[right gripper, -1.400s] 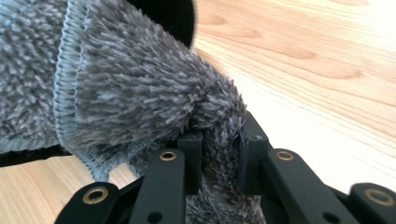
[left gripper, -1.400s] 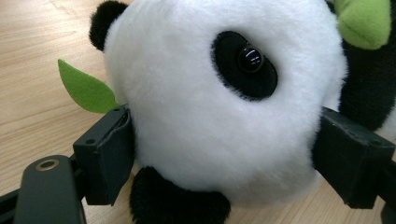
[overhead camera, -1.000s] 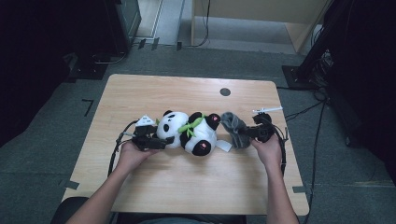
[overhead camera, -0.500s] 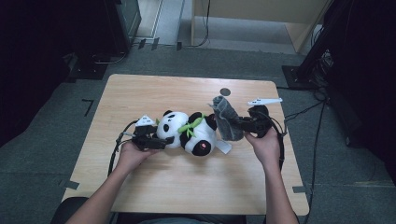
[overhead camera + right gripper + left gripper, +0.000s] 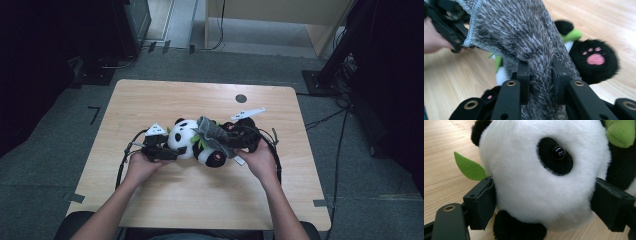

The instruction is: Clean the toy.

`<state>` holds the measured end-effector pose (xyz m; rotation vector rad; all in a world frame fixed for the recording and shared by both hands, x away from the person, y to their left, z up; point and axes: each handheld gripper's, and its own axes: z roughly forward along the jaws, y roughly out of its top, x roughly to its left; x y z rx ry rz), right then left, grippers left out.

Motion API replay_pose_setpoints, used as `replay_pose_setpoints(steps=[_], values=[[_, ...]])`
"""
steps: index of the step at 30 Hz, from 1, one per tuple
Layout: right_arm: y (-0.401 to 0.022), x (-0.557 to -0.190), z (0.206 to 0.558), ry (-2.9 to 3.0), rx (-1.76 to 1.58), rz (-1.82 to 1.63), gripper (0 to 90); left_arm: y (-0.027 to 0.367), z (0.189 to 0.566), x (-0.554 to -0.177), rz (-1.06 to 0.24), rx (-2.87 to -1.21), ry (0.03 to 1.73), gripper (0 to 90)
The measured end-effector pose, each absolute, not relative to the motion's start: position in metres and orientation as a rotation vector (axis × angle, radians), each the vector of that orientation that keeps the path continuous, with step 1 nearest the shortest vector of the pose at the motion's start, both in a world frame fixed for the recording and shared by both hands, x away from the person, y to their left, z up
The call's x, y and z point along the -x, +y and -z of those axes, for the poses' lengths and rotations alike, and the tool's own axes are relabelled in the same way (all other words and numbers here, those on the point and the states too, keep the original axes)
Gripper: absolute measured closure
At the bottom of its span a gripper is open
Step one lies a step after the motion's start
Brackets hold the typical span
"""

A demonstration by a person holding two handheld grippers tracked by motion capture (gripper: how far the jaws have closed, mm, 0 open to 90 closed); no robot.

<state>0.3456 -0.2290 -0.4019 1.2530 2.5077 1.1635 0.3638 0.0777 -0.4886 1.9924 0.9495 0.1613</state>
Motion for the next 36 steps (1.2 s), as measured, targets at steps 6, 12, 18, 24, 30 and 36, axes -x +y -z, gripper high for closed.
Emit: replay_pose_setpoints(steps=[6,12,18,24,30,36], values=[[-0.232,-0.348,0.414,2.513,-1.274,-1.162,75.0,0.077,0.489,-0.363,-0.171,-1.997,0.942,15.0],[-0.244,-0.35,0.421,2.524,-1.321,-1.169,75.8,0.079,0.489,-0.363,-0.162,-1.995,0.937,17.0],[-0.261,-0.353,0.432,2.495,-1.387,-1.11,75.7,0.079,0.488,-0.366,-0.146,-1.968,0.947,17.3],[-0.275,-0.356,0.446,2.478,-1.484,-1.081,76.0,0.079,0.487,-0.368,-0.137,-1.967,0.95,19.4],[-0.287,-0.36,0.457,2.479,-1.552,-0.983,76.3,0.079,0.487,-0.368,-0.135,-1.966,0.951,19.4],[-0.303,-0.362,0.459,2.444,-1.607,-0.944,76.5,0.079,0.488,-0.369,-0.136,-1.962,0.947,19.3]])
